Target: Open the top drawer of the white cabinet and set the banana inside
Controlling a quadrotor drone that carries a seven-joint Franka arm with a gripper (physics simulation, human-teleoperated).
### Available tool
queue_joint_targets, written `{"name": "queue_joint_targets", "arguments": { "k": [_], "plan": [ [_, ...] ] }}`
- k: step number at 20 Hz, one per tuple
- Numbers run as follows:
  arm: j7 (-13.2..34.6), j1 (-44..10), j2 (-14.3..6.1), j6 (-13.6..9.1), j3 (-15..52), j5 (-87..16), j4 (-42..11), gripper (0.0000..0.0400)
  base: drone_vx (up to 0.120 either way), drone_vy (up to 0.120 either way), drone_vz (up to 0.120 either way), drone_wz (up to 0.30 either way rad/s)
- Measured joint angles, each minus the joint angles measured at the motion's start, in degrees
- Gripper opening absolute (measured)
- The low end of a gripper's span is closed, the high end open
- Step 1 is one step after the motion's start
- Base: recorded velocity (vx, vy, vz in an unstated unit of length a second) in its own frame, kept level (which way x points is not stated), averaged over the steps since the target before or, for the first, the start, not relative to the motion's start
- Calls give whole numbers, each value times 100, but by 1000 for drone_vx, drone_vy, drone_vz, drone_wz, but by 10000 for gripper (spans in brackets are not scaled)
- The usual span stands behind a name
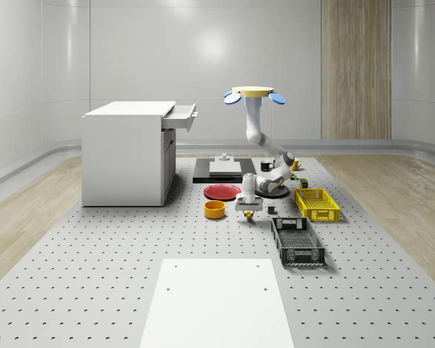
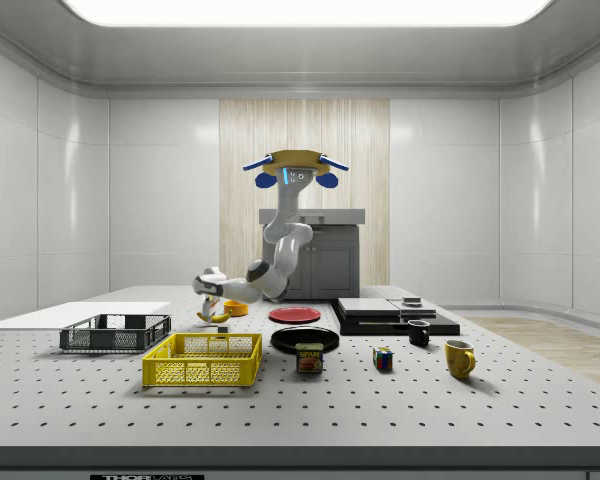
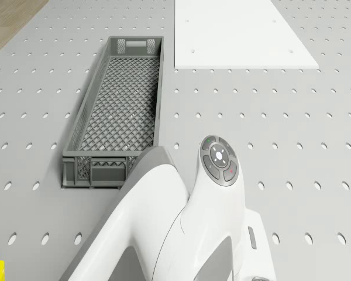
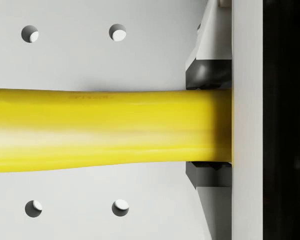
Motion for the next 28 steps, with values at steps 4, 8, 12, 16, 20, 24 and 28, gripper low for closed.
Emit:
{"name": "queue_joint_targets", "arguments": {
  "k": [4, 8, 12, 16, 20, 24, 28],
  "plan": [
    [-28, 15, -85, -135, -152, -160, -173, 192, 0, 0, 20, 0],
    [-5, 35, -161, -262, -305, -317, -324, 193, 0, 0, 120, 0],
    [-8, 59, -218, -313, -393, -417, -397, 193, 0, 0, 120, 0],
    [-21, 85, -269, -316, -436, -480, -426, 193, 0, 0, 120, 0],
    [-27, 110, -314, -298, -456, -524, -435, 193, 0, 0, 120, 0],
    [-33, 133, -355, -273, -465, -557, -436, 193, 0, 0, 120, 0],
    [-50, 155, -395, -244, -470, -586, -434, 193, 0, 0, 120, 0]
  ]
}}
